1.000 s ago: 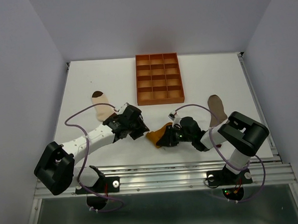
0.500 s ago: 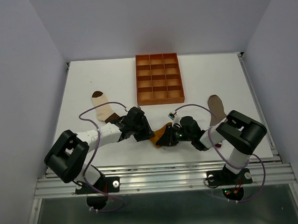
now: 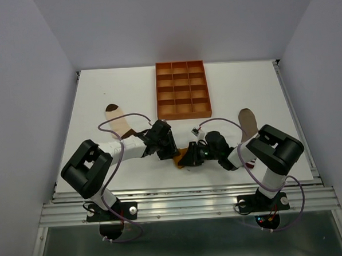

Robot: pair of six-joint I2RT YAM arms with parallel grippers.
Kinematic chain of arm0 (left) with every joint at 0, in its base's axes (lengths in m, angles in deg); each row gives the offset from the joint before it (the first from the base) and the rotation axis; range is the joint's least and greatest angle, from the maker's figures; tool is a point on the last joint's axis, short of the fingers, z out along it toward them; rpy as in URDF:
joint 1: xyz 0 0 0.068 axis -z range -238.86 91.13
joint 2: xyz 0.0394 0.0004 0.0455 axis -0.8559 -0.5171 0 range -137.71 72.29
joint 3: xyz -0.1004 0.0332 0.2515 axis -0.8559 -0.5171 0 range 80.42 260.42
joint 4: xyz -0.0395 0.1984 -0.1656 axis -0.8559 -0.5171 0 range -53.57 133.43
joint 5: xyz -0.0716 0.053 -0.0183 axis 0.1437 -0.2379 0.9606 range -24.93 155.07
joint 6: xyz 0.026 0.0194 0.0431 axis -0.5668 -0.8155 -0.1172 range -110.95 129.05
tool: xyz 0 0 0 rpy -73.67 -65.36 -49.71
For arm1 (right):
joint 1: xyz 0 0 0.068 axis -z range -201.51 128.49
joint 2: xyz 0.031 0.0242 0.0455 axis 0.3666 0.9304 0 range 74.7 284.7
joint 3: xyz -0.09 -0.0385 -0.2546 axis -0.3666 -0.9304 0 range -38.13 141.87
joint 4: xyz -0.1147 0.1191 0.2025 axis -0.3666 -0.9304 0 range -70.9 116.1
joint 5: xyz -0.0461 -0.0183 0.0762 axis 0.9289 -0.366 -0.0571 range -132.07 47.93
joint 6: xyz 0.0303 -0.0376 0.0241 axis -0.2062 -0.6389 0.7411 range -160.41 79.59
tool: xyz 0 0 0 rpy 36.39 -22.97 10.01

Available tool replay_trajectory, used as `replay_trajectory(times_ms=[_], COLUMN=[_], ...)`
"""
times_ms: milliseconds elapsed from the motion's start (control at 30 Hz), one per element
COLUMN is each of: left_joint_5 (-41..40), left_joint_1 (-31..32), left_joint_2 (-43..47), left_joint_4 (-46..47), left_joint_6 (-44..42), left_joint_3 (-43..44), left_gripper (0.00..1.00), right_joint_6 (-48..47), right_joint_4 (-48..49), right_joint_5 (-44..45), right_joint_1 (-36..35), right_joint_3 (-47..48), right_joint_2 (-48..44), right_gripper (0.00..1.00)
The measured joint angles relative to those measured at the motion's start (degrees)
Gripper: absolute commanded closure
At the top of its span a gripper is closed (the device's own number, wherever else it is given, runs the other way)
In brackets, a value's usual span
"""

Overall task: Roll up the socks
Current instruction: Roll the sock at the center of the board.

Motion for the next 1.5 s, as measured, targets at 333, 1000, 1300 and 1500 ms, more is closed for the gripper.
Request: replay_trajectory(times_ms=[333,1000,1300,1500], left_joint_5=[-6.1,-12.0,-12.8,-12.9], left_joint_1=[2.9,5.4,5.5,5.6], left_joint_2=[-6.9,-8.9,-9.0,-9.7], left_joint_4=[-11.6,-18.3,-24.2,-26.5], left_joint_6=[0.1,3.8,5.5,6.1], left_joint_3=[11.3,15.9,17.3,18.5], left_gripper=[0.74,0.75,0.75,0.75], right_joint_6=[-6.4,-21.2,-26.3,-28.3], right_joint_4=[-11.6,-42.4,-43.3,-43.8], right_joint_5=[0.9,17.5,29.5,39.9], right_joint_1=[-0.1,-3.7,-17.6,-24.6], right_joint_3=[4.2,8.3,11.4,14.0], right_joint_2=[-3.5,-24.8,-25.1,-20.6], right_gripper=[0.52,0.42,0.42,0.43])
